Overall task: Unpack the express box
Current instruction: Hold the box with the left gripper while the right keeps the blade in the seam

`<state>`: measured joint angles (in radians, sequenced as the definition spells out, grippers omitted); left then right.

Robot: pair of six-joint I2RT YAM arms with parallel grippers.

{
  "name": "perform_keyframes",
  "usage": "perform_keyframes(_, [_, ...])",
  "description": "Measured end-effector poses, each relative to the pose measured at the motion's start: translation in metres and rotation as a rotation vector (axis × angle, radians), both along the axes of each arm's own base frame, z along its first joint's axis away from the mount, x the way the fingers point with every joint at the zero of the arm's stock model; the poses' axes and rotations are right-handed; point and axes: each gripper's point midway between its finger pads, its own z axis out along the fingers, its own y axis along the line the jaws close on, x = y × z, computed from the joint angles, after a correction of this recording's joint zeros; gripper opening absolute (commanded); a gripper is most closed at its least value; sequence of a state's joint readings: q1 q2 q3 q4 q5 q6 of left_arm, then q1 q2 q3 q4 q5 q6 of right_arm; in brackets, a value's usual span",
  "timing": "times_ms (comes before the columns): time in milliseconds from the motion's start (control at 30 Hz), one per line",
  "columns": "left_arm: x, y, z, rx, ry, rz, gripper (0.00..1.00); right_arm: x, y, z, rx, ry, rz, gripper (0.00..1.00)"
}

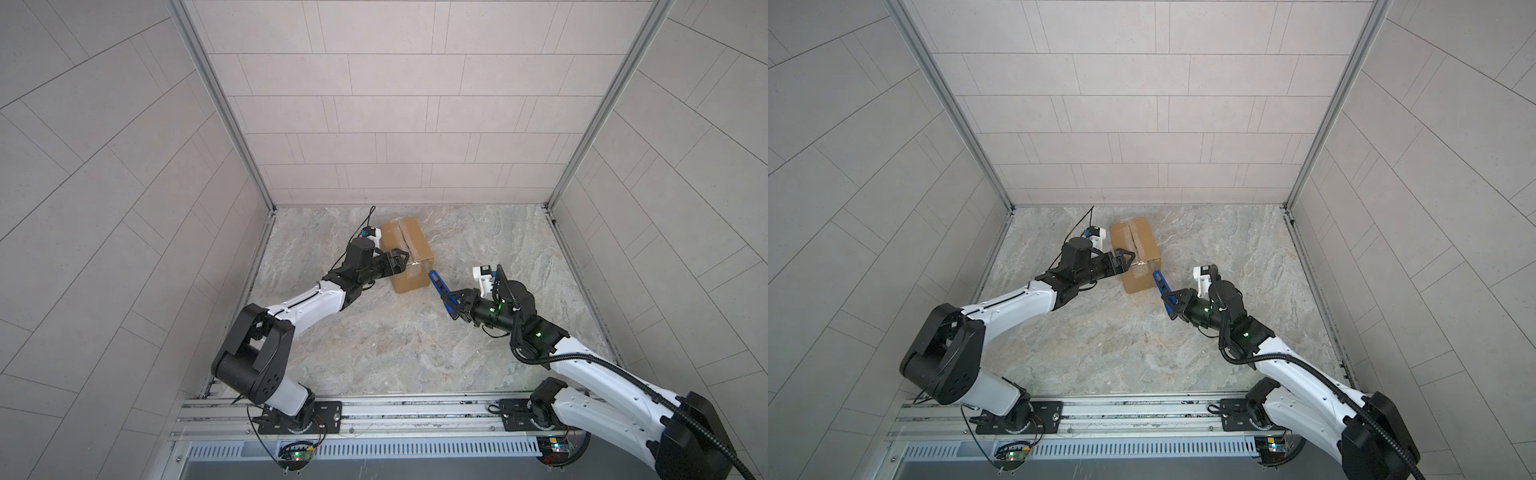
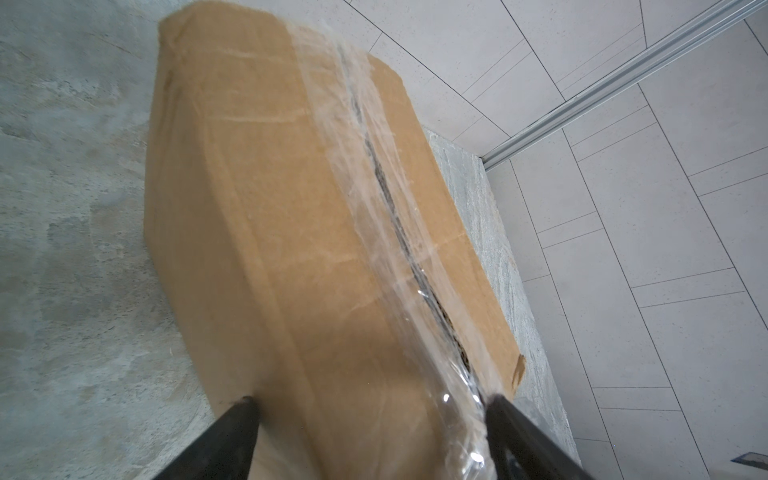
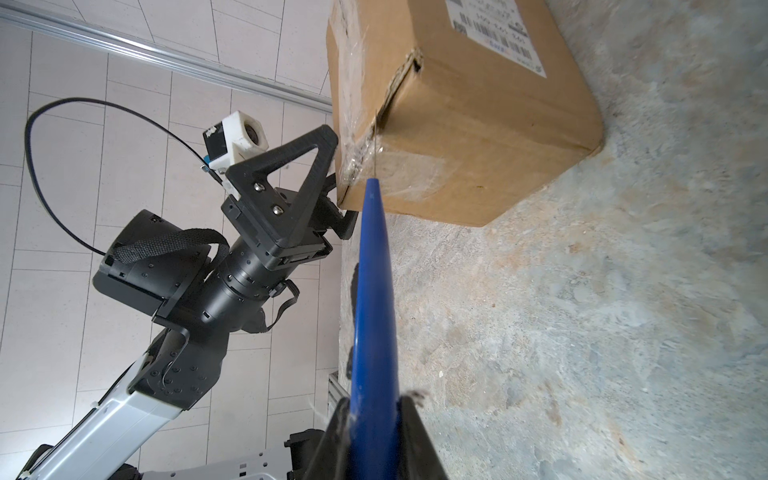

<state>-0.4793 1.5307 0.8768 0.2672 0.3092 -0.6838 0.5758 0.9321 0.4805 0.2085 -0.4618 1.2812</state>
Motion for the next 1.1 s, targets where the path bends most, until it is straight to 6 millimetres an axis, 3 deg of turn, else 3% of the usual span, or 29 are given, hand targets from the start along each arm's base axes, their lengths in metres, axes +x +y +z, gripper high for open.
perform_keyframes(1100, [0.003,0.002,0.001,0.000,-0.008,0.024,0.88,0.008,0.024,0.001,0.009,-0.005,0.007,0.00])
